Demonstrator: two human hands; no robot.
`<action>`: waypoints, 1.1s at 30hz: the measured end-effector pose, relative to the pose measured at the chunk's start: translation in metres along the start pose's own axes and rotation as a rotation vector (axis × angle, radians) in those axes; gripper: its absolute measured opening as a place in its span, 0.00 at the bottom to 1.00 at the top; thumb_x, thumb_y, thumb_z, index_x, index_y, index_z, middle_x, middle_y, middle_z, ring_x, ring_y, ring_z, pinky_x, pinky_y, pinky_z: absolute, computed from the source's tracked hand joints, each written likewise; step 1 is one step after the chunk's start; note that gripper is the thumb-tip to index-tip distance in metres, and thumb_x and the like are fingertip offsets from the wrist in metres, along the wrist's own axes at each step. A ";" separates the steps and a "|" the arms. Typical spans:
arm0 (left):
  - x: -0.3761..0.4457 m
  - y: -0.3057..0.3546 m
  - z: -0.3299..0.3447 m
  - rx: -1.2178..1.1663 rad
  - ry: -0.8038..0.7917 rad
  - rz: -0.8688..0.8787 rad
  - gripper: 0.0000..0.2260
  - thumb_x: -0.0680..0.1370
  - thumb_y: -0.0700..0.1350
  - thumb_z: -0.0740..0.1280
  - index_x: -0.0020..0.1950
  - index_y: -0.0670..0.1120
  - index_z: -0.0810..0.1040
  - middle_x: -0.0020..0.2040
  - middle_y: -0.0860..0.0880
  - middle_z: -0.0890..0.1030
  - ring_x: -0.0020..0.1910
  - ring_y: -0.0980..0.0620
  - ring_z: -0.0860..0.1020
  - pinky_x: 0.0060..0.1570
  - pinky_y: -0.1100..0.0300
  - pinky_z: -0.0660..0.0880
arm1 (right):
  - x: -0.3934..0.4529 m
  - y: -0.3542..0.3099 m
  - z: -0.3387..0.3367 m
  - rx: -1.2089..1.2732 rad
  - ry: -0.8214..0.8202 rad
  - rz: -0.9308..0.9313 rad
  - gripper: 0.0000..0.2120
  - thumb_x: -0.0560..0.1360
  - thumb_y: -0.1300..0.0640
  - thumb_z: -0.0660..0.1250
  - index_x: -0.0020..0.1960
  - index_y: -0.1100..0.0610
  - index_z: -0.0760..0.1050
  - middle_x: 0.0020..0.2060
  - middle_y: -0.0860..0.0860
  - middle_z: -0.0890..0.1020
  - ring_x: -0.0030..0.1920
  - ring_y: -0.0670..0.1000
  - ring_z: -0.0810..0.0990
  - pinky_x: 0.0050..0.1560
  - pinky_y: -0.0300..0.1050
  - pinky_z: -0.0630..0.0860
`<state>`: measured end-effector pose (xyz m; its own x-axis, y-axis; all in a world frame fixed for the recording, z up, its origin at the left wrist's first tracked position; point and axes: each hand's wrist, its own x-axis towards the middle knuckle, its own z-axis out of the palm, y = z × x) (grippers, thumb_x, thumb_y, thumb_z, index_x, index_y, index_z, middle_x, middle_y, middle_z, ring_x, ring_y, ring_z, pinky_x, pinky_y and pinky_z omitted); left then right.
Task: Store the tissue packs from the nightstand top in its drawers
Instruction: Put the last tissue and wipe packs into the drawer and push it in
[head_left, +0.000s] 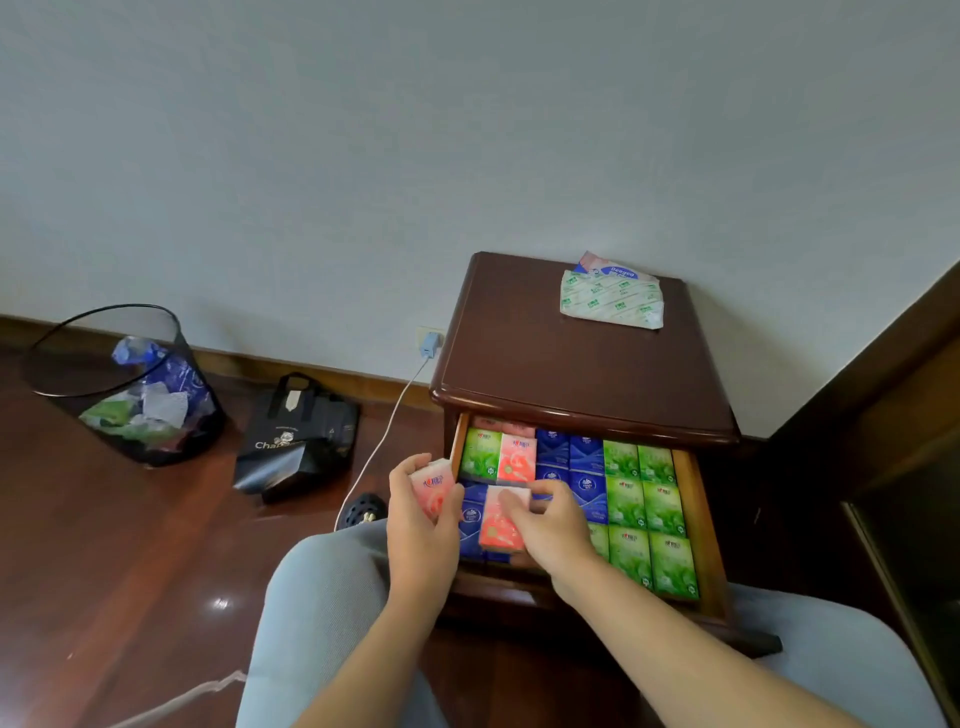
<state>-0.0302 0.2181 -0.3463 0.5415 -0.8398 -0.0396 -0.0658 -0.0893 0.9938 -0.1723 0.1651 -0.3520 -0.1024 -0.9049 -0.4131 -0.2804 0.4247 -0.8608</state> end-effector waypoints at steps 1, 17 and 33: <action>0.001 0.000 -0.001 -0.013 0.005 -0.001 0.19 0.81 0.42 0.72 0.66 0.58 0.70 0.56 0.53 0.79 0.50 0.54 0.83 0.38 0.66 0.80 | 0.000 0.000 0.006 0.012 -0.013 0.044 0.16 0.75 0.49 0.78 0.56 0.50 0.74 0.50 0.49 0.83 0.47 0.50 0.86 0.44 0.54 0.86; -0.002 0.000 -0.002 -0.183 0.094 0.008 0.28 0.72 0.43 0.80 0.62 0.60 0.68 0.54 0.53 0.78 0.48 0.61 0.83 0.38 0.68 0.79 | 0.014 0.001 0.052 0.039 0.159 0.228 0.11 0.74 0.52 0.79 0.52 0.52 0.81 0.46 0.50 0.83 0.49 0.56 0.85 0.45 0.54 0.87; -0.002 -0.003 -0.005 -0.119 0.000 -0.052 0.25 0.83 0.58 0.65 0.78 0.57 0.65 0.64 0.57 0.79 0.59 0.67 0.79 0.46 0.72 0.78 | 0.011 0.007 0.044 -0.024 0.248 0.044 0.04 0.80 0.50 0.69 0.47 0.48 0.81 0.45 0.46 0.84 0.46 0.50 0.83 0.45 0.55 0.86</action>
<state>-0.0270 0.2226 -0.3491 0.5416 -0.8357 -0.0910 0.0616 -0.0685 0.9957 -0.1331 0.1594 -0.3752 -0.3454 -0.8658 -0.3621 -0.2930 0.4661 -0.8348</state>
